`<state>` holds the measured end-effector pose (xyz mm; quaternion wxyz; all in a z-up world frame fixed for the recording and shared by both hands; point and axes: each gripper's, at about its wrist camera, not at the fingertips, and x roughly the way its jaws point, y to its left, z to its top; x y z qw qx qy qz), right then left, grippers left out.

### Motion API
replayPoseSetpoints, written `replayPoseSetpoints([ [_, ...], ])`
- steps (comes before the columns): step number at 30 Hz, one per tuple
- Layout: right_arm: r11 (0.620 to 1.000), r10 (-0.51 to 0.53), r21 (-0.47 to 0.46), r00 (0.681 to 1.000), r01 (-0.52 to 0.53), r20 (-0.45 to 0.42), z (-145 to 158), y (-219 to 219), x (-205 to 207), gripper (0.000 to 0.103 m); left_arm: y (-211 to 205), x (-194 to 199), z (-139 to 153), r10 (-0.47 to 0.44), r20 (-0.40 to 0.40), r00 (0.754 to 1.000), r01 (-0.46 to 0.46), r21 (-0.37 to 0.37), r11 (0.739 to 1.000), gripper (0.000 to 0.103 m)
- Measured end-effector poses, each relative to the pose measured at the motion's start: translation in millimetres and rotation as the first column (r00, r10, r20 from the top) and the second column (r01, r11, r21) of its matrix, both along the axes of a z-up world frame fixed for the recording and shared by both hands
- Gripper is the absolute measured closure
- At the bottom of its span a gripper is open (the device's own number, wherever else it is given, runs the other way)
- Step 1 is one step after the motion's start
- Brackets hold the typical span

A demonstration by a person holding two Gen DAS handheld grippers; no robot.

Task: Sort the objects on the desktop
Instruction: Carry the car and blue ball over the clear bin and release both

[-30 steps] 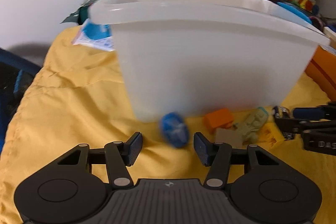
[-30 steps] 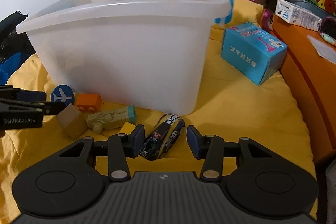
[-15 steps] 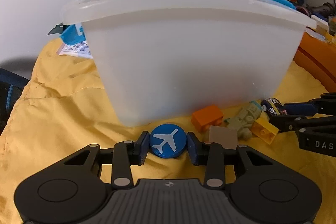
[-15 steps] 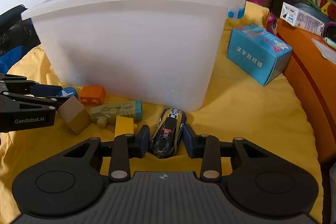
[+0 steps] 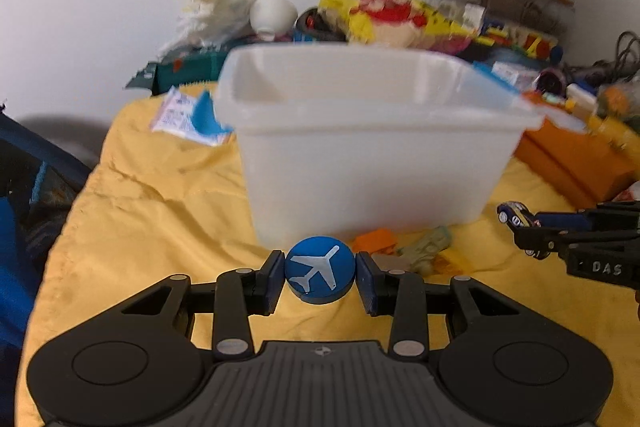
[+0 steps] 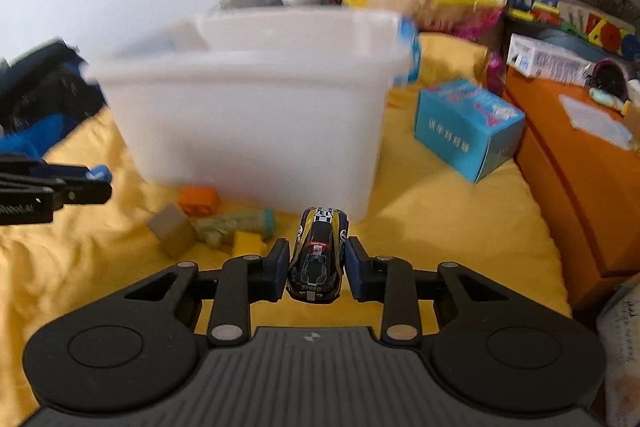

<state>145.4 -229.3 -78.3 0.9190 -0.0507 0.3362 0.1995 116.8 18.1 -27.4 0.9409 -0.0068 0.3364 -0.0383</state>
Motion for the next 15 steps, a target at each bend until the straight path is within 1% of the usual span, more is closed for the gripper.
replayPoseSetpoints([
  [3, 0.999, 0.03, 0.034, 0.998, -0.032, 0.049, 33.2, -4.2, -15.8, 0.07, 1.0, -9.0, 26.3, -0.006, 0.019, 1.0, 0.006, -0.012, 1.0, 0.062],
  [7, 0.995, 0.045, 0.082, 0.993, -0.055, 0.113, 76.7, -7.8, -22.7, 0.07, 8.8, -10.9, 56.8, 0.019, 0.051, 0.998, -0.016, -0.048, 0.999, 0.062],
  [10, 0.992, 0.051, 0.108, 0.987, -0.069, 0.154, 104.2, -5.9, -14.5, 0.07, 9.4, -3.5, 78.5, 0.022, 0.088, 0.996, -0.018, -0.049, 0.999, 0.062],
  [15, 0.987, 0.062, 0.135, 0.978, -0.09, 0.2, 141.2, 4.2, 13.8, 0.07, 5.2, 21.3, 116.7, 0.013, 0.147, 0.989, -0.006, -0.047, 0.999, 0.061],
])
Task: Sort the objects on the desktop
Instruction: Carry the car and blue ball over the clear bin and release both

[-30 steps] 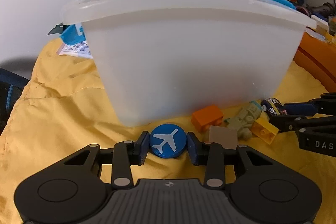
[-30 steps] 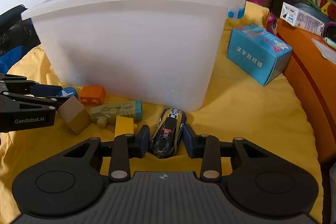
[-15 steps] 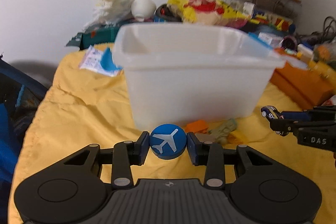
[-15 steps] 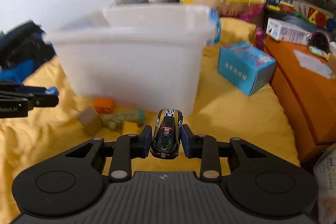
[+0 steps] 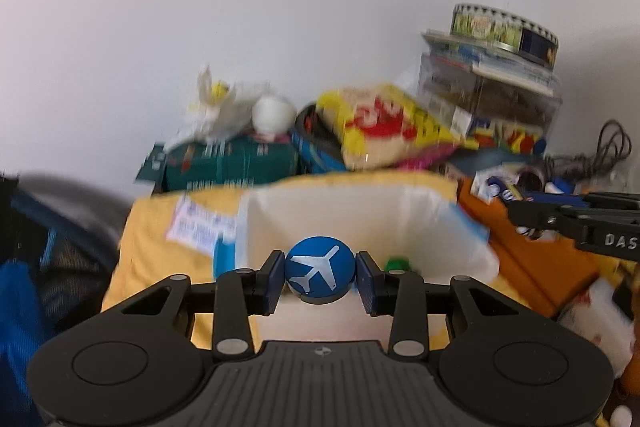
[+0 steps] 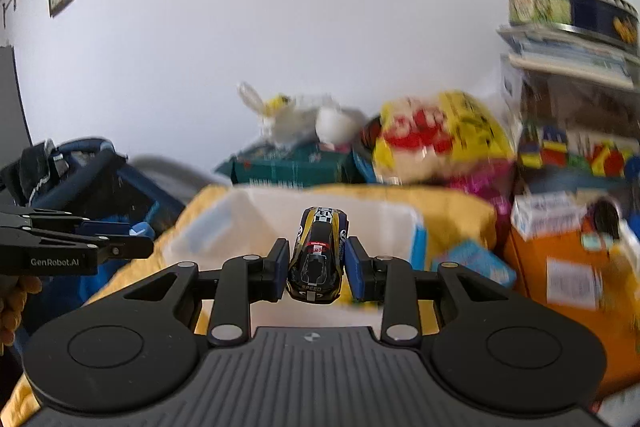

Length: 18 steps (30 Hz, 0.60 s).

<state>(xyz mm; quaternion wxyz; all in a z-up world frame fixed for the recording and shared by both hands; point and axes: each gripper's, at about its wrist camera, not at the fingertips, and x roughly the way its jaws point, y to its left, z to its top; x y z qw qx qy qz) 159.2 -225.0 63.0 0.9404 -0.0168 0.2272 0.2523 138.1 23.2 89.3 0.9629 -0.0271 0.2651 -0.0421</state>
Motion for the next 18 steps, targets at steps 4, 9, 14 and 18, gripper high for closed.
replayPoseSetpoints([
  [4, 1.0, 0.01, 0.02, 1.0, -0.01, -0.008, 17.4, 6.9, 27.8, 0.07, -2.1, 24.5, 21.0, 0.005, 0.012, 1.0, -0.005, 0.002, 1.0, 0.061],
  [9, 1.0, 0.003, 0.003, 0.999, -0.003, -0.034, 20.4, 10.9, 53.0, 0.07, -0.6, 49.1, 34.1, 0.014, 0.015, 1.0, -0.014, 0.007, 1.0, 0.061],
  [14, 1.0, -0.012, -0.027, 0.997, 0.01, -0.071, 10.5, 11.5, 69.2, 0.07, 1.1, 70.4, 32.1, 0.019, -0.011, 1.0, -0.019, 0.03, 0.999, 0.061],
  [18, 0.999, -0.014, -0.037, 0.993, 0.01, -0.118, 2.4, 14.9, 82.6, 0.067, 1.9, 84.8, 26.5, 0.023, -0.038, 0.999, -0.021, 0.034, 0.999, 0.049],
])
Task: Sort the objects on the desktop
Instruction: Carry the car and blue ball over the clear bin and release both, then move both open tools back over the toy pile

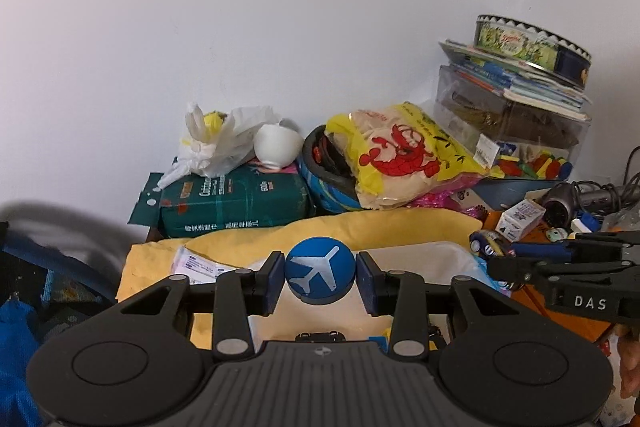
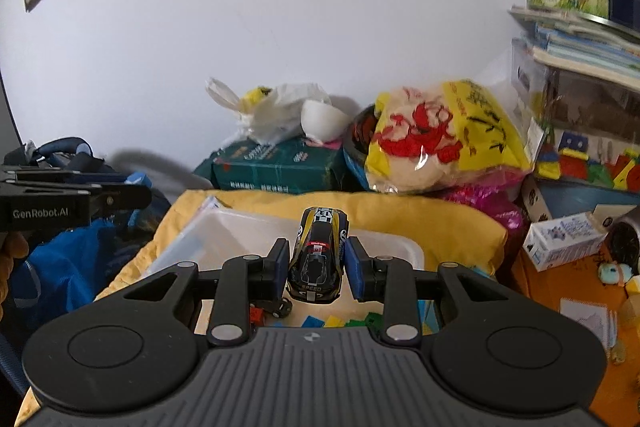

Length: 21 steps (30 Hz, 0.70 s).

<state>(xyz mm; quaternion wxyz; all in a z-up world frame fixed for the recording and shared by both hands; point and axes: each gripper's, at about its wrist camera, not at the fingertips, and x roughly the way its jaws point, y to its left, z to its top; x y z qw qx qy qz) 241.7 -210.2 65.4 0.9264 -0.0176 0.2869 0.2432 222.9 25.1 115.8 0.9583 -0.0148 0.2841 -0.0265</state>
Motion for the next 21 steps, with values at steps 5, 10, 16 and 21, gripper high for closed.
replayPoseSetpoints([
  [5, 1.0, -0.009, -0.028, 1.0, 0.009, -0.006, -6.9, 4.3, 8.8, 0.035, 2.0, -1.6, -16.7, 0.055, -0.03, 0.998, -0.053, 0.059, 0.997, 0.039],
  [10, 0.999, 0.031, -0.027, 0.999, -0.03, 0.036, -16.2, -3.0, -19.2, 0.038, 6.0, -33.5, -41.1, 0.049, -0.04, 0.998, -0.048, 0.035, 0.998, 0.039],
  [16, 0.996, 0.084, -0.037, 0.995, -0.082, 0.051, -49.2, -10.4, -75.4, 0.042, 1.0, -83.9, -89.0, 0.035, -0.078, 0.996, -0.037, -0.016, 0.999, 0.039],
  [21, 0.99, 0.099, -0.1, 0.995, -0.102, -0.034, -97.0, -3.9, -97.3, 0.048, -20.1, -101.9, -139.4, -0.019, -0.153, 0.988, 0.023, 0.019, 1.0, 0.039],
])
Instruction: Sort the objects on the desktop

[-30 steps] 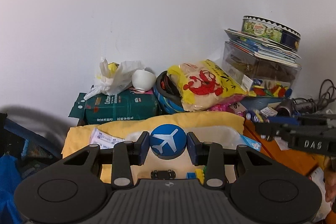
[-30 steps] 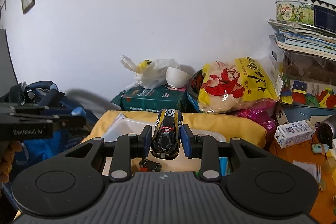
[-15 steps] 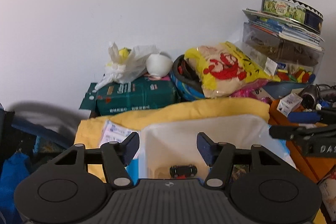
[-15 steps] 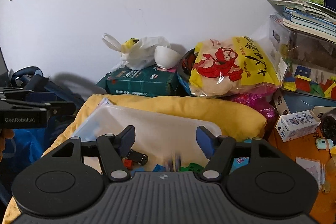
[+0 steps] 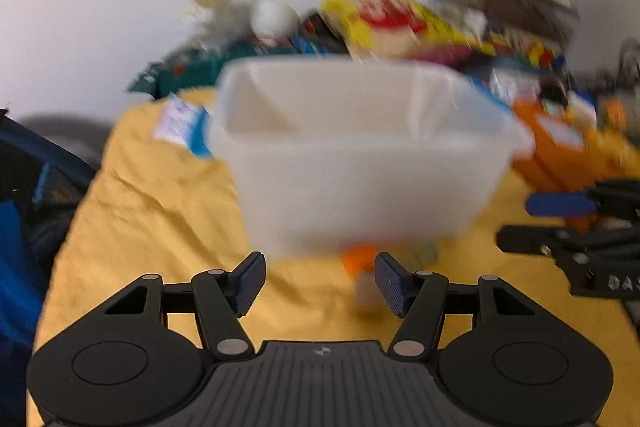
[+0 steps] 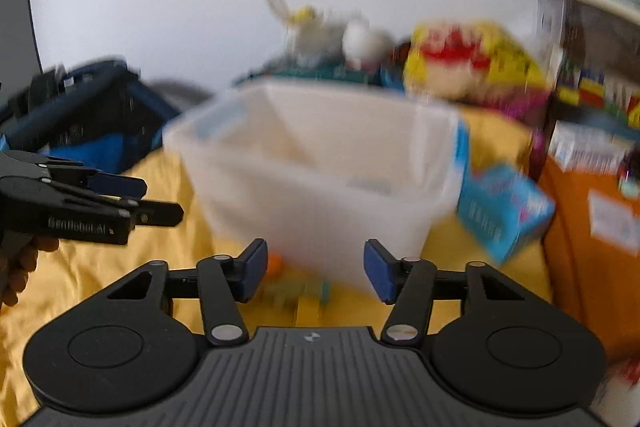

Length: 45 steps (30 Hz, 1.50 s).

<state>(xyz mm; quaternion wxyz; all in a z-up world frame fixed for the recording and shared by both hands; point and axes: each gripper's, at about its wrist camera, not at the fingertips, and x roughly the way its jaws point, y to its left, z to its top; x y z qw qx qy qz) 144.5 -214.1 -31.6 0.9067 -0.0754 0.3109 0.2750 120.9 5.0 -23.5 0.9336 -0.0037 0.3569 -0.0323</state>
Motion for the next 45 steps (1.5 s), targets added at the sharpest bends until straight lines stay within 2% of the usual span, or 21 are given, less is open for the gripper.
replayPoseSetpoints([
  [4, 0.999, -0.024, -0.031, 0.998, 0.023, -0.049, -27.1, 1.7, 2.1, 0.049, -14.1, 1.9, -24.2, -0.036, -0.028, 0.999, 0.037, 0.018, 0.999, 0.039],
  [9, 0.998, -0.03, -0.049, 0.995, 0.026, -0.092, -47.2, 3.1, 10.2, 0.049, -24.6, 16.9, -42.9, -0.052, -0.06, 0.997, 0.053, 0.023, 0.998, 0.039],
  [17, 0.997, -0.001, -0.08, 0.993, -0.009, -0.121, -70.2, 15.8, 19.5, 0.055, -30.6, 35.9, -62.1, -0.027, -0.091, 0.996, 0.03, 0.023, 0.999, 0.04],
  [19, 0.996, -0.002, -0.087, 0.992, -0.009, -0.129, -75.1, 19.4, 23.5, 0.058, -30.0, 39.0, -66.2, -0.025, -0.101, 0.995, 0.027, 0.023, 0.999, 0.044],
  [22, 0.996, 0.001, -0.088, 0.99, -0.014, -0.141, -81.1, 22.1, 27.7, 0.061, -29.3, 41.0, -67.9, -0.048, -0.098, 0.994, 0.049, 0.011, 0.999, 0.056],
  [24, 0.996, 0.001, -0.085, 0.989, -0.014, -0.151, -83.4, 24.9, 31.7, 0.061, -30.0, 40.4, -66.8, -0.074, -0.088, 0.993, 0.075, 0.006, 0.997, 0.068],
  [26, 0.997, 0.002, -0.082, 0.986, -0.015, -0.164, -86.8, 27.2, 34.9, 0.064, -30.6, 39.9, -65.2, -0.088, -0.083, 0.993, 0.088, -0.003, 0.996, 0.07],
  [28, 0.996, 0.016, -0.085, 0.984, -0.032, -0.177, -89.2, 29.0, 36.9, 0.077, -31.1, 38.5, -62.8, -0.097, -0.07, 0.993, 0.097, 0.0, 0.995, 0.071],
  [38, 1.0, 0.005, -0.03, 0.99, -0.009, -0.14, -66.4, 7.7, 20.5, 0.077, -13.6, 15.0, -38.6, -0.1, -0.021, 0.995, 0.1, -0.005, 0.995, 0.071],
  [45, 0.999, 0.003, 0.051, 0.999, -0.001, -0.041, -14.9, -10.4, -5.6, 0.077, -3.2, -10.6, 15.3, -0.071, 0.052, 0.996, 0.074, -0.044, 0.996, 0.071],
])
